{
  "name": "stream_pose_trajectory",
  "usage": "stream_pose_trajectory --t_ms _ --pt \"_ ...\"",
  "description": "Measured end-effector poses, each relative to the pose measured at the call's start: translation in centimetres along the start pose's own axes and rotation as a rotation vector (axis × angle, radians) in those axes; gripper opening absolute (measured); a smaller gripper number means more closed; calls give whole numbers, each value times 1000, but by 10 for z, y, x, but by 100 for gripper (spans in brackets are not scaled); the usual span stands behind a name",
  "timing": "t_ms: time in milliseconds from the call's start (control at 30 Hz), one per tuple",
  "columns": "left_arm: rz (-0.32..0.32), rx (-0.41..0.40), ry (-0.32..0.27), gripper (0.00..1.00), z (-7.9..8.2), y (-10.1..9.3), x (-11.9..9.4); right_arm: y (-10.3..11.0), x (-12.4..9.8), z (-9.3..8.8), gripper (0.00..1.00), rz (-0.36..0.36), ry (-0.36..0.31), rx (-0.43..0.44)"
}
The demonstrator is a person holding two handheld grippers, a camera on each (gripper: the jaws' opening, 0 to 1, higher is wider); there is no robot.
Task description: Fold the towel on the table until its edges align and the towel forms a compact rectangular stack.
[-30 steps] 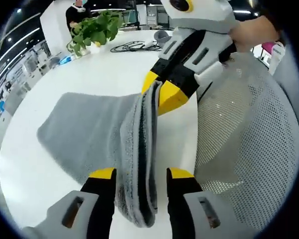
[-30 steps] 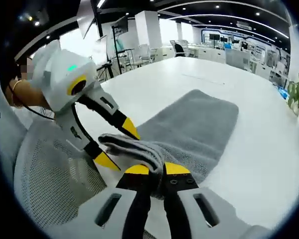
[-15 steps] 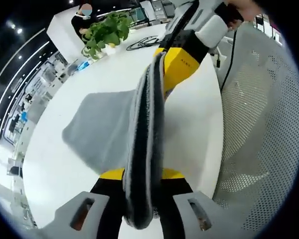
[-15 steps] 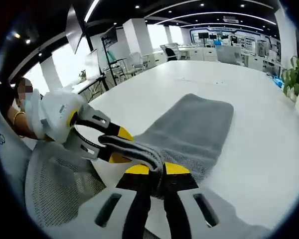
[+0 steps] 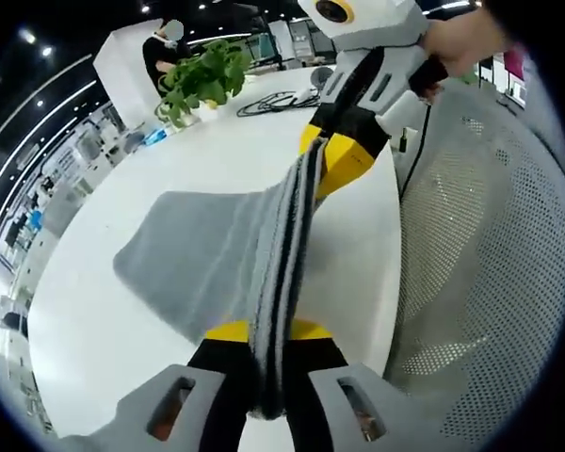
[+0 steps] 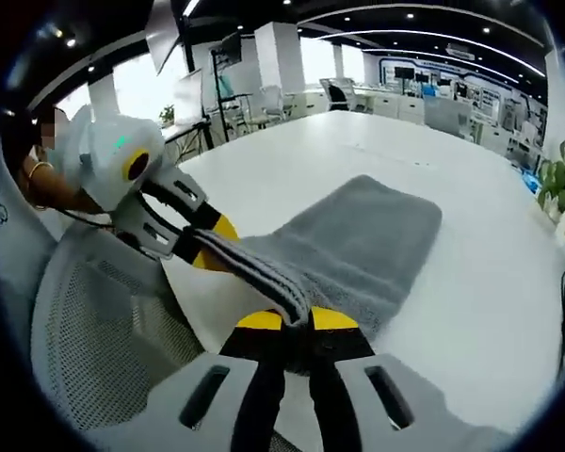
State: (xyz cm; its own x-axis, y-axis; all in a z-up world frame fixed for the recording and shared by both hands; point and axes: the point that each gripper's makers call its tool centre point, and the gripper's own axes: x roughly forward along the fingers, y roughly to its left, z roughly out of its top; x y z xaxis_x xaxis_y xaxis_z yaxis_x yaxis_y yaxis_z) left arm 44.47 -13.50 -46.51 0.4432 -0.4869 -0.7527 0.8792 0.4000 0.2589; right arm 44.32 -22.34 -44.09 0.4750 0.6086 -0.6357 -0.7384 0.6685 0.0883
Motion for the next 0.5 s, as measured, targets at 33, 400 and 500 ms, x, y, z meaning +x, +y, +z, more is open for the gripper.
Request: stream_pose_trajectory --t_ms 33,400,500 --pt "-11 -5 -1 9 1 -2 -1 0 -2 -1 5 0 2 -4" --pt "-148 -72 -16 8 4 -26 -20 18 -20 -13 5 49 7 21" --pt "-172 -56 -19 8 6 -32 -28 26 -26 -13 5 67 6 28"
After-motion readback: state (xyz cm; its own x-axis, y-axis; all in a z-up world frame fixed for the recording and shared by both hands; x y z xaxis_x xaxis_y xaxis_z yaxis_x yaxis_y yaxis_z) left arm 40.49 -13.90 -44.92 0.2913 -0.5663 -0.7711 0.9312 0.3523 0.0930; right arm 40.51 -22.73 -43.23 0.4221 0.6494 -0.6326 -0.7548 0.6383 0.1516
